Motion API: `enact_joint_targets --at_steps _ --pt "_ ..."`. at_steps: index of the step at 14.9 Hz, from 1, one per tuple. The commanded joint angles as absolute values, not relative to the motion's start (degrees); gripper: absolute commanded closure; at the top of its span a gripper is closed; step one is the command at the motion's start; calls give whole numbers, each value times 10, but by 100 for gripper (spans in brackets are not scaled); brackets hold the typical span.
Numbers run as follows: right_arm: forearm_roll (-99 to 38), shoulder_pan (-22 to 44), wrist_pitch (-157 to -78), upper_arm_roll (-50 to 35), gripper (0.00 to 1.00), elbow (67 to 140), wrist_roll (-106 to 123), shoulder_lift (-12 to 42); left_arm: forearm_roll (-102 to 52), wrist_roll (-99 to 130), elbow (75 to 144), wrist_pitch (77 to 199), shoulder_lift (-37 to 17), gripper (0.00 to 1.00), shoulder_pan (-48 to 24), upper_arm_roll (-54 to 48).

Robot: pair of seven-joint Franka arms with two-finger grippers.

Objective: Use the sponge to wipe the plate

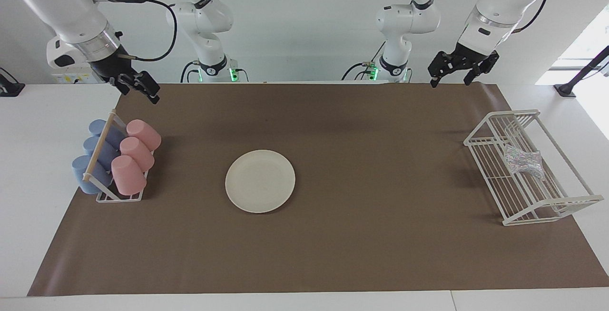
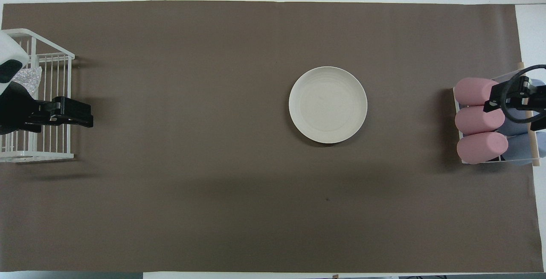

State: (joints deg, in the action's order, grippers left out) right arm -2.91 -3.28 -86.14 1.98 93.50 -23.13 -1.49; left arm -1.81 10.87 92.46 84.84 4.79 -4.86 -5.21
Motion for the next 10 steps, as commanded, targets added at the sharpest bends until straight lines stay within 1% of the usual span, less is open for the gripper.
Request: enact_joint_targets --at_steps 1,3,6,8,10 --pt "-22 -30 -855 17 0 959 -328 -31 -17 113 931 869 51 0 -41 -54" --pt "-21 -19 -855 17 0 970 -396 -37 65 115 949 892 46 0 -48 -56" --pt "-21 -9 -855 17 0 993 -396 -50 184 137 1010 938 37 0 -64 -59" --pt "-28 -12 -858 18 0 993 -408 -50 276 171 1051 968 16 0 -83 -59" --pt "-28 -12 -858 18 0 994 -480 -50 369 216 1061 980 -31 0 -103 -59"
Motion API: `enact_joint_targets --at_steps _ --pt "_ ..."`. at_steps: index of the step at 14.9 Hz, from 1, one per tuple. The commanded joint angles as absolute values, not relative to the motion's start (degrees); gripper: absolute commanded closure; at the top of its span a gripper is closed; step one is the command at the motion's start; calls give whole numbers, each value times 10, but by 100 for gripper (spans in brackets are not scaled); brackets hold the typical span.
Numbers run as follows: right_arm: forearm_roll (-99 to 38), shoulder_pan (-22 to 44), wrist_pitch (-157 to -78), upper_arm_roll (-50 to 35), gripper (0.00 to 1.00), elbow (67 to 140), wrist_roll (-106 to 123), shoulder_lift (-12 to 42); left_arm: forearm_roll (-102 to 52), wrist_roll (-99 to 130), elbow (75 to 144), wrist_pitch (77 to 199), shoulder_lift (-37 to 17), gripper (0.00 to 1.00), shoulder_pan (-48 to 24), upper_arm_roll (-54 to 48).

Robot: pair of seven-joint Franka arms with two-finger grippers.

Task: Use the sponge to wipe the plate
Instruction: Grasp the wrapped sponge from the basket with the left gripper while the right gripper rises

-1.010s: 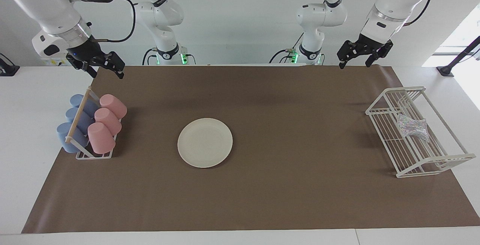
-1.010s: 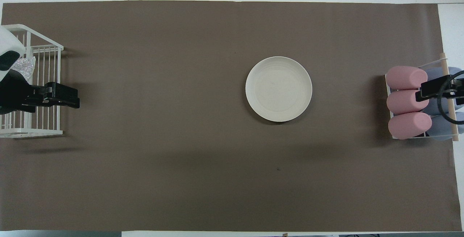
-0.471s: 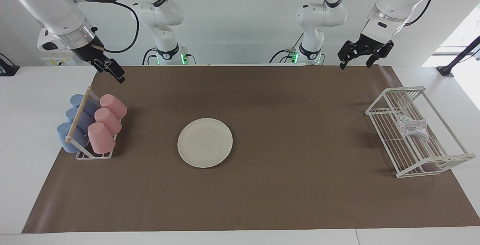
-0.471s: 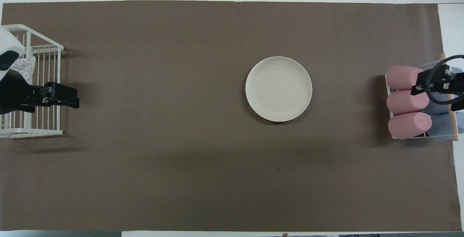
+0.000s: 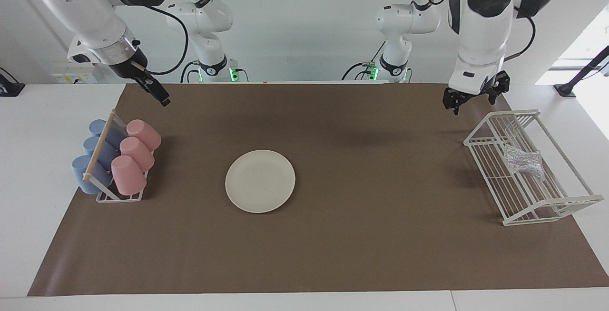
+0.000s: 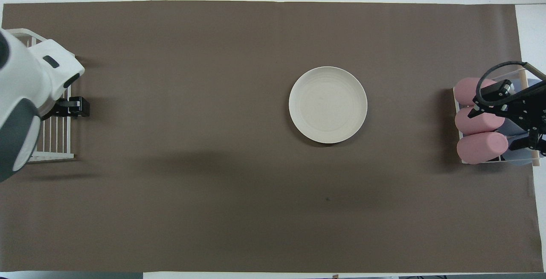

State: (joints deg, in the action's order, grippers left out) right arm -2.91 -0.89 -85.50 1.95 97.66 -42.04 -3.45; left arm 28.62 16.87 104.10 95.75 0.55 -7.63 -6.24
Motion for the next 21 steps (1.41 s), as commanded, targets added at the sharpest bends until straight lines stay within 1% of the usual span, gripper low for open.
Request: enact_joint_targets --at_steps 1,3,5,8,10,11,14,17,18,19,21 --pt "-28 -8 -855 18 0 994 -549 -50 412 234 1061 983 -57 0 -110 -59" --pt "-29 9 -853 17 0 993 -686 -51 473 234 1062 994 -81 0 -105 -59" --pt "-29 22 -854 17 0 992 -780 -52 547 236 1059 995 -123 0 -103 -58" --pt "-28 52 -853 16 0 990 -783 -58 627 243 1043 998 -172 0 -97 -55" --pt "-28 74 -839 15 0 991 -761 -62 634 244 1034 1012 -180 0 -66 -55" --pt "-28 79 -829 12 0 993 -762 -63 633 244 1034 1026 -181 0 -63 -55" --pt "-28 89 -865 12 0 994 -796 -65 634 243 1023 1045 -185 0 -43 -55" --pt "-30 89 -892 13 0 991 -811 -60 634 243 1015 1055 -193 10 -33 -55" --pt "-33 84 -889 13 0 986 -810 -58 634 243 1015 1062 -193 19 -33 -55" --pt "-35 83 -882 14 0 974 -811 -55 634 243 1015 1063 -193 24 -32 -55" --pt "-35 84 -866 13 0 955 -812 -46 634 242 1014 1063 -194 50 -32 -55"
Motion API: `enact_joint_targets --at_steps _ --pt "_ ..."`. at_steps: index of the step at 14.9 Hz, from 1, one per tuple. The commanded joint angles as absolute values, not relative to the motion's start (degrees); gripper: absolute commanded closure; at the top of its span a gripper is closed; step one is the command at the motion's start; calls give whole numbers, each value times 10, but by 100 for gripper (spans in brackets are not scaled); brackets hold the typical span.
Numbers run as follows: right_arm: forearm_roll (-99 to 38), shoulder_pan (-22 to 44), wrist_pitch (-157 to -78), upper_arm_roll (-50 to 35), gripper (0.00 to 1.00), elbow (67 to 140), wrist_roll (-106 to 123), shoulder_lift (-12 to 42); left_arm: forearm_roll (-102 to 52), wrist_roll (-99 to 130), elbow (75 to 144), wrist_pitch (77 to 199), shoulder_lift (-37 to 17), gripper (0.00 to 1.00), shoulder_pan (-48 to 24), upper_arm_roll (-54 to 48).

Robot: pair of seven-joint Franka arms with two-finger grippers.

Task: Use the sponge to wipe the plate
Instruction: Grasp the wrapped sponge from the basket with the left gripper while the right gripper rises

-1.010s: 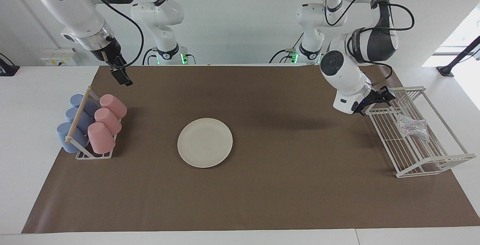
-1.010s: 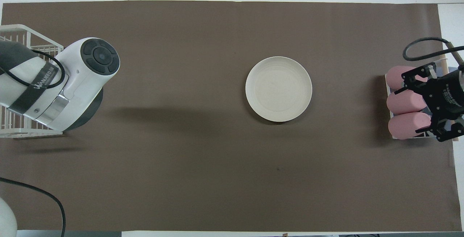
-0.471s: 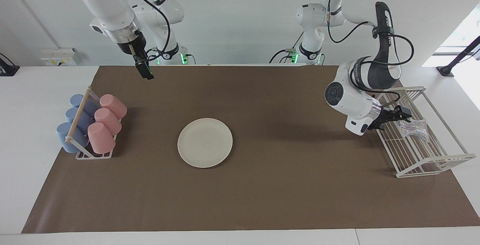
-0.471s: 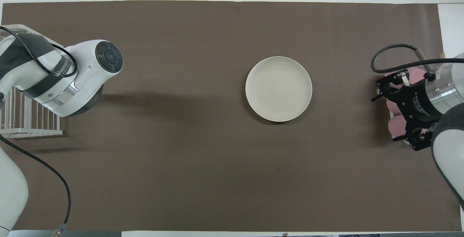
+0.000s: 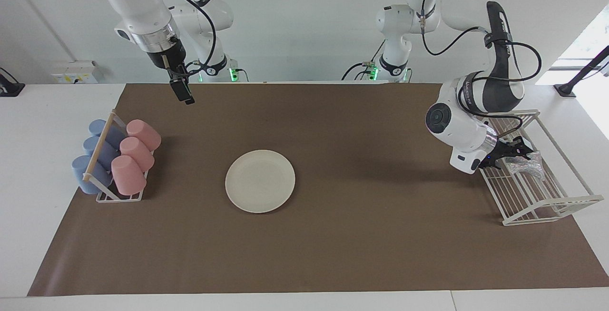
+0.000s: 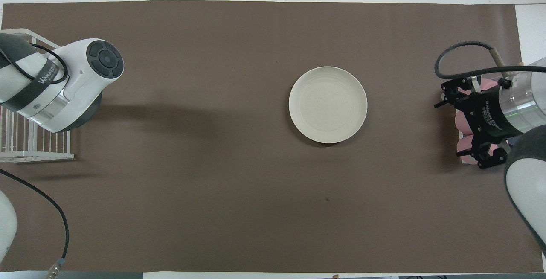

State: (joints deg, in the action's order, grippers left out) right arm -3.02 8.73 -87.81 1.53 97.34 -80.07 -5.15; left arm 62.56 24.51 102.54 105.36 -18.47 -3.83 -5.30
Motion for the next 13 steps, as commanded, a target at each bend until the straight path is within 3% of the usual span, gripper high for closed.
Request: enact_joint_targets --at_steps 1,3,9,11,13 --pt "-35 87 -861 13 0 946 -814 -43 634 241 1014 1063 -194 69 -32 -55" --pt "-35 90 -854 13 0 940 -817 -40 634 240 1014 1063 -194 99 -32 -55" --pt "-40 90 -854 12 0 940 -821 -42 622 231 990 1062 -195 100 -28 -57" --pt "-73 83 -854 14 0 942 -821 -44 554 198 947 1035 -189 100 -33 -62" --pt "-90 82 -854 17 0 946 -821 -46 416 179 856 979 -192 100 -40 -62"
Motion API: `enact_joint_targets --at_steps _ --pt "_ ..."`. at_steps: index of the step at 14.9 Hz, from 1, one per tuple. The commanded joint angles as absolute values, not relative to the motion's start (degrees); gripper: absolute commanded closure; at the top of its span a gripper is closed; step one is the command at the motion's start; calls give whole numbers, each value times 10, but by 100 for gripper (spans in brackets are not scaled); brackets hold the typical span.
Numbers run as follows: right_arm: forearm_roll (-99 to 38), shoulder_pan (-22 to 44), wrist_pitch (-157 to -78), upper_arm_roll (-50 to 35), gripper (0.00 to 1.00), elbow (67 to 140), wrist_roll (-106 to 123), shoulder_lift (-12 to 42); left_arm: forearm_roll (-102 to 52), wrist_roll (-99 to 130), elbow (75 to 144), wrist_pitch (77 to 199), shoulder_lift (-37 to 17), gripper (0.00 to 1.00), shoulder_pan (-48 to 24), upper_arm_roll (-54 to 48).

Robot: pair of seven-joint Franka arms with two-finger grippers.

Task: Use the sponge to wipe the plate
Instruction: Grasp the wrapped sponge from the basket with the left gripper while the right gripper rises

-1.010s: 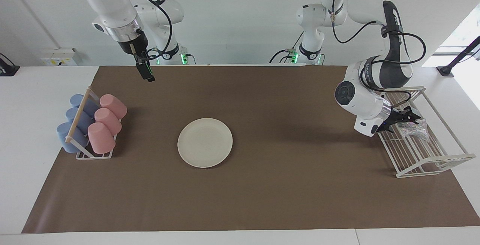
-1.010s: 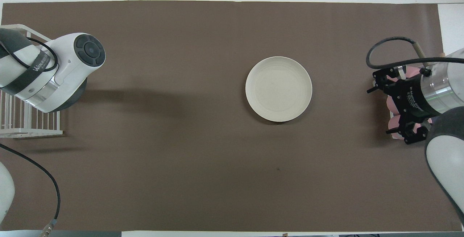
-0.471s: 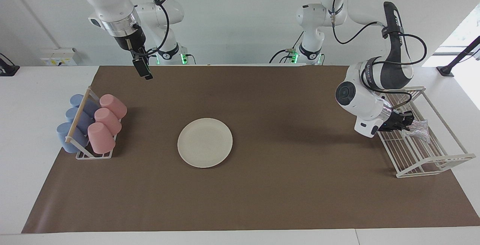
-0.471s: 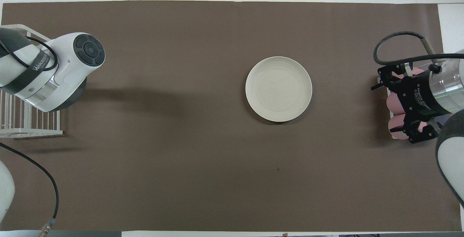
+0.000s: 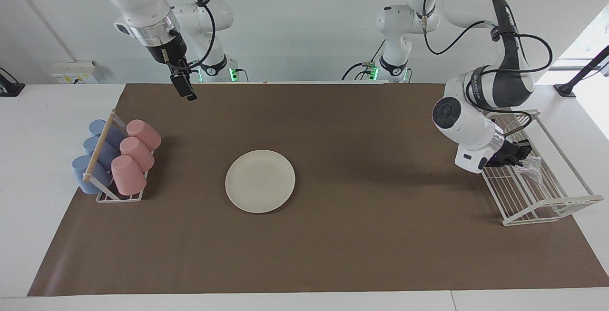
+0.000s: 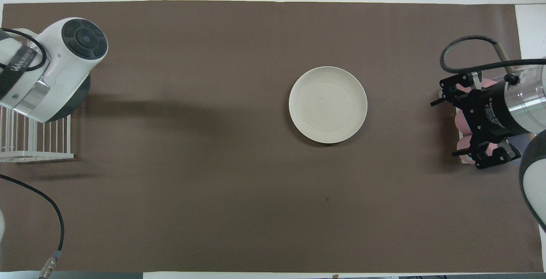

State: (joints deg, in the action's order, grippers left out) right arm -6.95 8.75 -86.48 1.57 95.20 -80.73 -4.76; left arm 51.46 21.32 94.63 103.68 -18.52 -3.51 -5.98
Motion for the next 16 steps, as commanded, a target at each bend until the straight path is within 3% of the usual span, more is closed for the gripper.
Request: enact_joint_targets --at_steps 1,5,8,10,12,16 --pt "-90 82 -854 17 0 947 -820 -47 368 179 817 938 -195 100 -49 -62" --pt "-89 88 -856 17 0 949 -832 -47 161 181 738 833 -186 100 -78 -58" --pt "-89 97 -860 -2 0 949 -889 -47 -86 205 733 799 -130 100 -49 -51" --pt "-89 100 -860 -9 0 949 -915 -47 -209 254 736 800 -121 100 -36 -53" --pt "-90 110 -864 -17 0 947 -951 -47 -303 258 790 815 -98 100 -27 -53" --pt "-89 168 -918 -18 0 953 -1046 -48 -492 216 1008 940 7 100 -32 -54"
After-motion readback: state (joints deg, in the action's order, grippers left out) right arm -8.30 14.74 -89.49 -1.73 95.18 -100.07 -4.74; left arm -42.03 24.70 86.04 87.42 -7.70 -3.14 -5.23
